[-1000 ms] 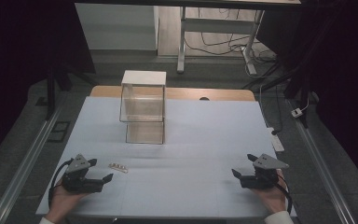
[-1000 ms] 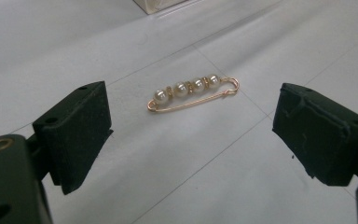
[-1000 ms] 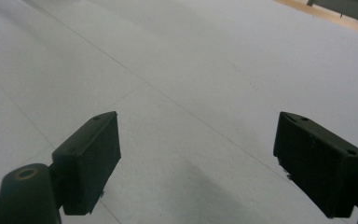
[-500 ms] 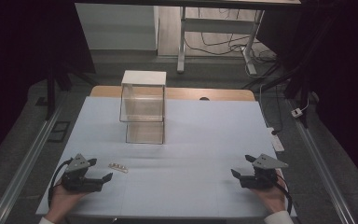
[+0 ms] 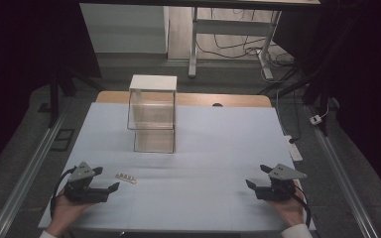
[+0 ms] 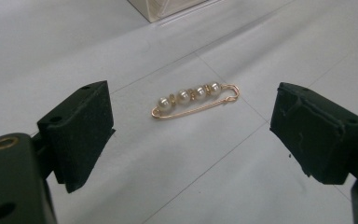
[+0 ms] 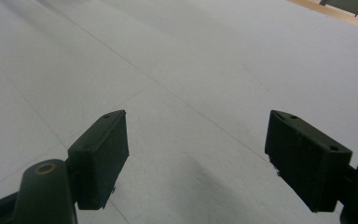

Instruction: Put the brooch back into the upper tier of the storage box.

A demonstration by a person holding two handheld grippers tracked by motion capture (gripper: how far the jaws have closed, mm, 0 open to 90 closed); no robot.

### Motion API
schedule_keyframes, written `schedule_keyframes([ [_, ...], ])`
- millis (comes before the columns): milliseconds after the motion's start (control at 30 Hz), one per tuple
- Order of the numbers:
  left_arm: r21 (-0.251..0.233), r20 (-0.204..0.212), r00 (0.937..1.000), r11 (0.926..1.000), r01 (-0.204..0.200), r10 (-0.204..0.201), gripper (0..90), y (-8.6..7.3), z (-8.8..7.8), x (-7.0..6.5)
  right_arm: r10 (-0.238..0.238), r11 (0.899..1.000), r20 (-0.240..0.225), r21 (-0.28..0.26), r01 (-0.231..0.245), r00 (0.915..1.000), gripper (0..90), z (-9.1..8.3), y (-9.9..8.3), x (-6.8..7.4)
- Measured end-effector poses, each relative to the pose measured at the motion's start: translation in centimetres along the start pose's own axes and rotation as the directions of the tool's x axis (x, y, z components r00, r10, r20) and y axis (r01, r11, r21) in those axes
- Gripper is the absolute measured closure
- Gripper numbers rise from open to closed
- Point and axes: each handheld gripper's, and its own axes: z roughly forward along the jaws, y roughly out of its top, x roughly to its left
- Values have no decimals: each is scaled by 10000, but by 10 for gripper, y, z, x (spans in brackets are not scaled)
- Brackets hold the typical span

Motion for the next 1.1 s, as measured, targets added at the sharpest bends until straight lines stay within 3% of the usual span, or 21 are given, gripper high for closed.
schedule_keyframes([
  [100,42,48,10000,10000,-26,26,133,2,-1,1,-17,10000,-23,24,17,10000,209,0,0,0],
  [400,451,336,9976,9970,-621,607,150,19,-12,5,20,10000,-35,70,-20,10000,209,1,0,1],
  [500,589,418,9936,9924,-1076,1053,171,29,-11,5,11,10000,-76,56,-11,10000,209,1,0,1],
  [600,752,557,9918,9900,-1190,1150,174,34,-11,7,30,10000,-121,46,-29,9999,209,1,0,1],
  [833,1365,745,9832,9749,-1756,1666,176,45,-3,9,127,9999,-253,-15,-127,9996,212,1,0,1],
  [1100,1519,916,9749,9647,-2152,2031,210,55,1,8,145,9999,-350,-27,-146,9993,213,2,-1,2],
])
